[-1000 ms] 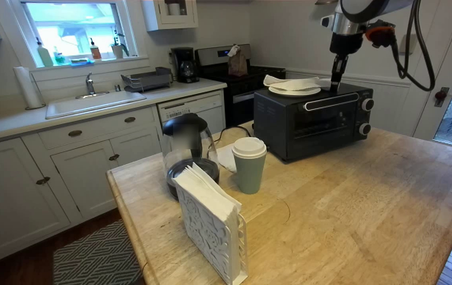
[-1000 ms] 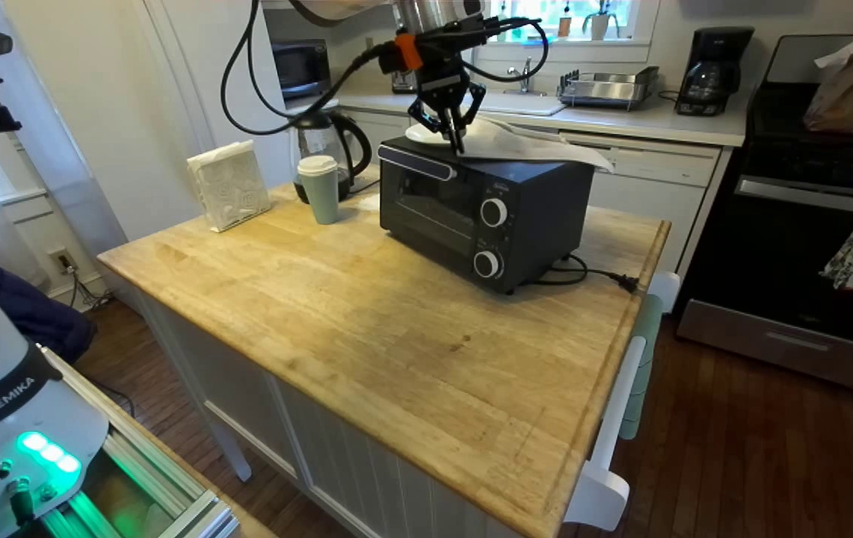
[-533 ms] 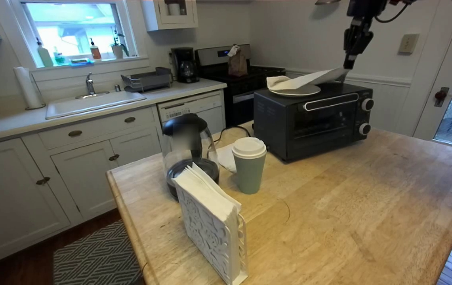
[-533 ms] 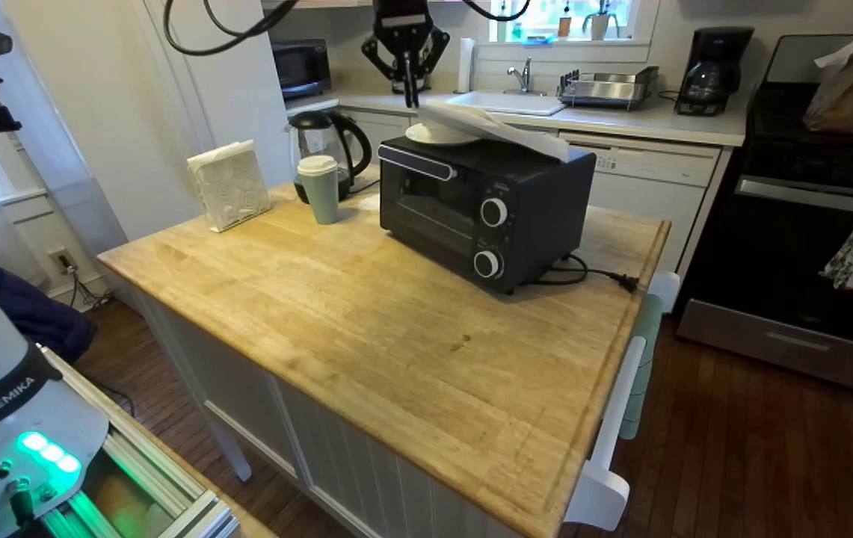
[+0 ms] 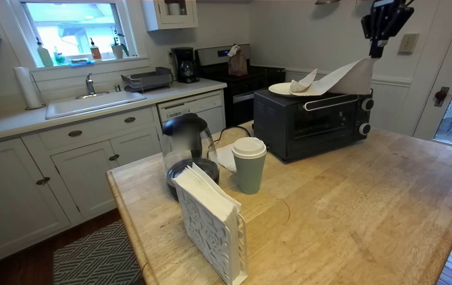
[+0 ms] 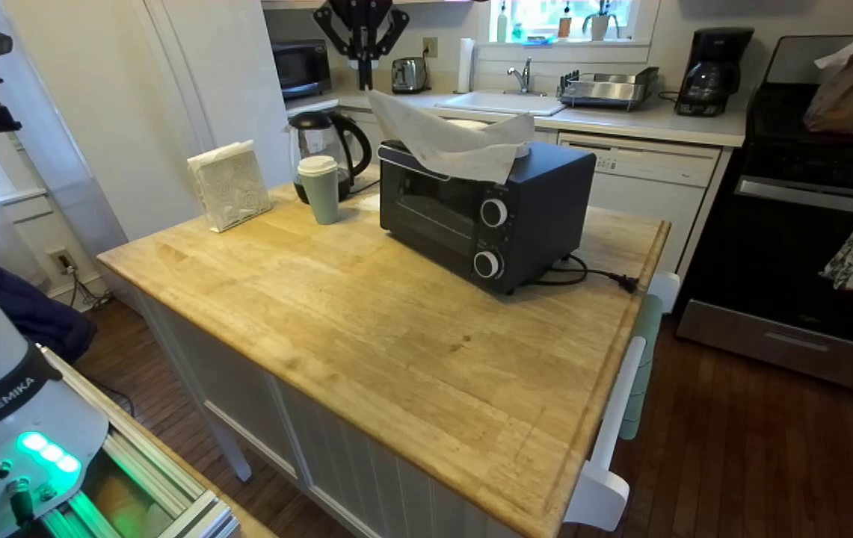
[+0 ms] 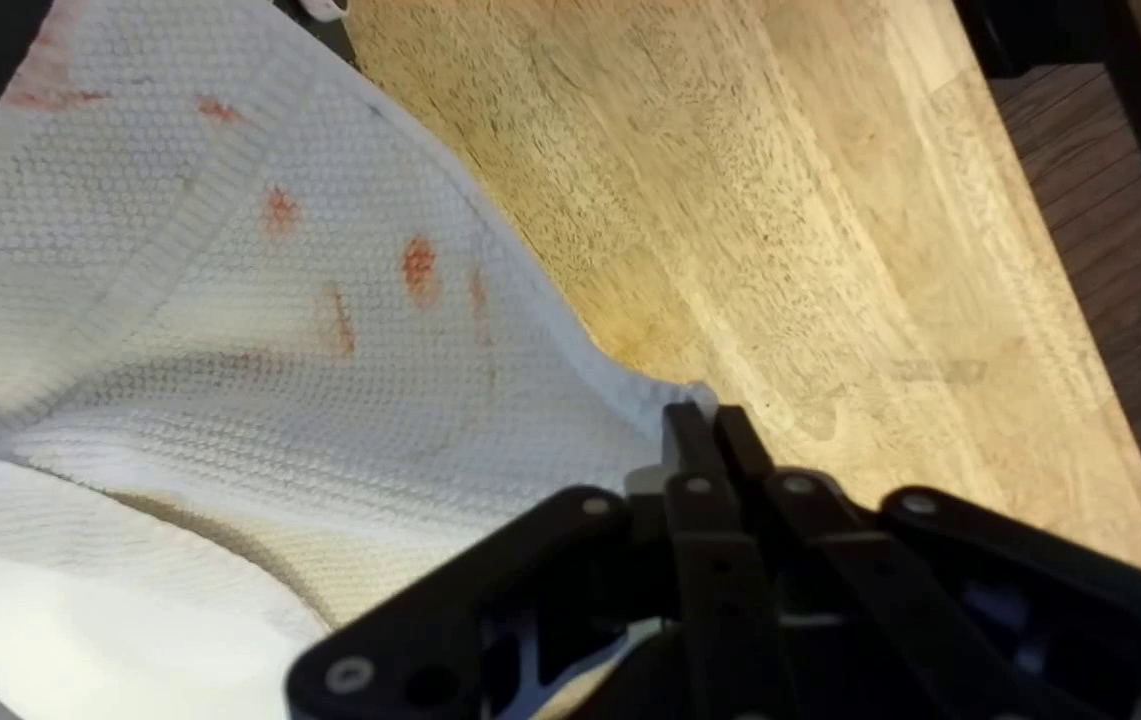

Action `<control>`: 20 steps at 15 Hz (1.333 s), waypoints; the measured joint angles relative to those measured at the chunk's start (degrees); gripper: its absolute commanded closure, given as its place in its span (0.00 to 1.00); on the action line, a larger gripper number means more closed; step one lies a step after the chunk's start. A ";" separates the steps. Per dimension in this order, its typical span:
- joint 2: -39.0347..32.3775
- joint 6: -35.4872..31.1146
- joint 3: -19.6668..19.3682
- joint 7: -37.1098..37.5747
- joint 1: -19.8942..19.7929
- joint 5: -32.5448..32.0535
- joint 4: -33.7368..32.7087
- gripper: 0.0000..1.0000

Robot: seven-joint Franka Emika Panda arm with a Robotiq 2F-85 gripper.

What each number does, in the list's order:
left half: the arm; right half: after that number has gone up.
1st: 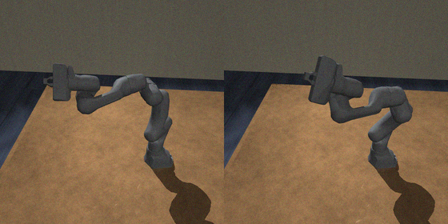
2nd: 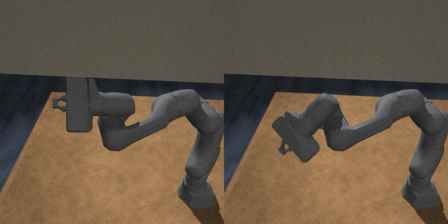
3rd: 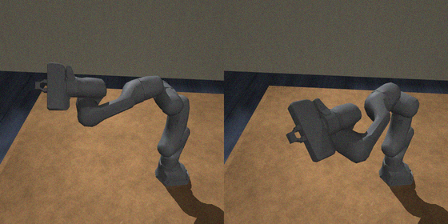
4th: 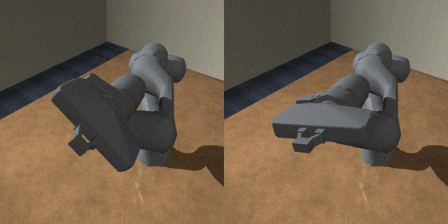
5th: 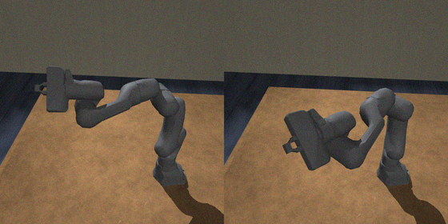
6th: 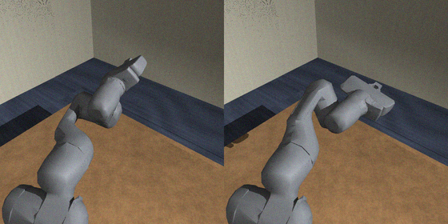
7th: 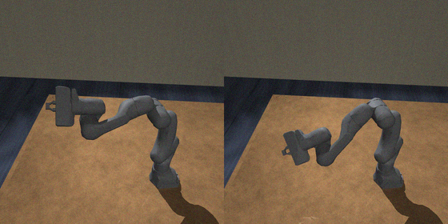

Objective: Remove the towel from the plate which is on top of the oven and spread it on the table

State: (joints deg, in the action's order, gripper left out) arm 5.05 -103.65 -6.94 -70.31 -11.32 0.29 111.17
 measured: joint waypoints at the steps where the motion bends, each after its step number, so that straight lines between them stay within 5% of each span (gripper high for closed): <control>1: 0.03 0.00 -0.01 -0.03 0.33 0.00 0.06 0.99; 5: 2.32 2.49 0.41 -1.92 3.80 0.42 3.03 0.99; 10: 6.61 14.28 1.16 -5.67 8.51 1.97 7.92 0.96; 20: 6.79 12.03 3.31 -5.19 11.88 5.51 10.42 0.99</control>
State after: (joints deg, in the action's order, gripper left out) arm 11.84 -91.62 -3.63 -75.50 0.56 5.81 121.59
